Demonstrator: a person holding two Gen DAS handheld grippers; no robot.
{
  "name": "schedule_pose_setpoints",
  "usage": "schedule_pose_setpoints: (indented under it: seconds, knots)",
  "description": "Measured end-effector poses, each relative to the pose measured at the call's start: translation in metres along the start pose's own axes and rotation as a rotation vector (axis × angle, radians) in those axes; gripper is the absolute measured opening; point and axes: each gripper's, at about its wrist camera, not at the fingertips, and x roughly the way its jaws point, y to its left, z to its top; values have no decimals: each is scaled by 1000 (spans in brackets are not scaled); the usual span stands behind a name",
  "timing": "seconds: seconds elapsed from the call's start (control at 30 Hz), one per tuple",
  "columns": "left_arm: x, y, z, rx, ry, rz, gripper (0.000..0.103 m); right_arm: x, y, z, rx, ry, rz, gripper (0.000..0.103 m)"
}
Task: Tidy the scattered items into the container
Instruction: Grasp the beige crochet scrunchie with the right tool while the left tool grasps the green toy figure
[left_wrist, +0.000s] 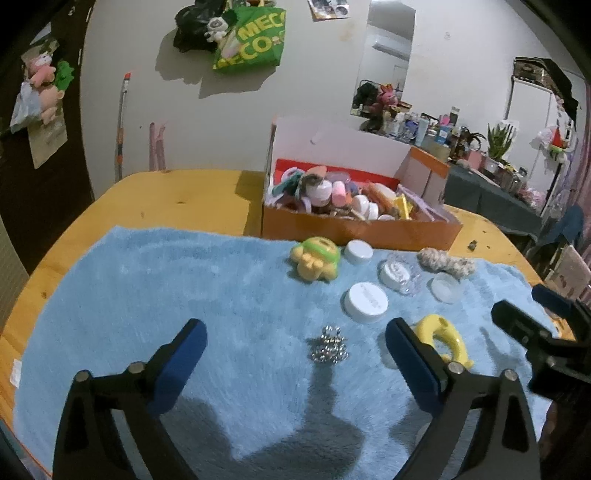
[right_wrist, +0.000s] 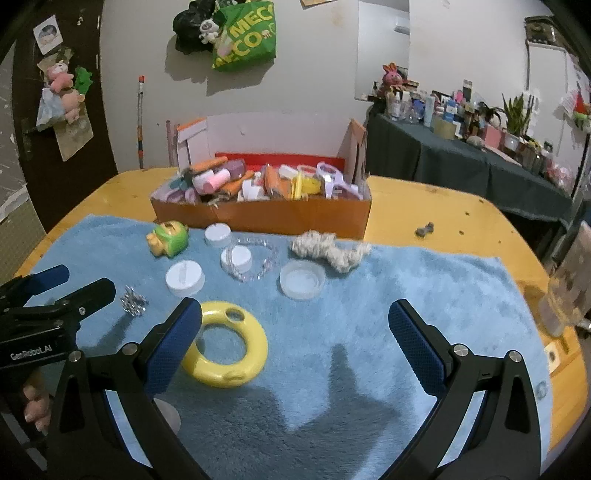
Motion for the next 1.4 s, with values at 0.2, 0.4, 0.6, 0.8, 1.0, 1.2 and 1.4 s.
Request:
schedule_pose_setpoints:
  seconds: [0.2,0.4,0.6,0.8,1.0,1.2,1.4]
  knots:
    - [-4,1,20,57,22,-29,93,-5,-12,26,-14,24,54,103]
    - [13,-2,45,133,110,-100,93,14,-28,51,-56,95,112,103]
    - [40,3,67,174,207,-191,93,48,-47,67,-57,186,195,103]
    - [72,8,76,197,308,-247,93,89,-68,70,-19,273,223,103]
    - [88,9,75,219,337,-269,93,109,-85,72,12,317,241,103]
    - [98,10,76,238,352,-279,93,116,-76,72,-61,315,238,103]
    - [105,8,76,256,352,-276,93,125,-61,67,-134,325,238,97]
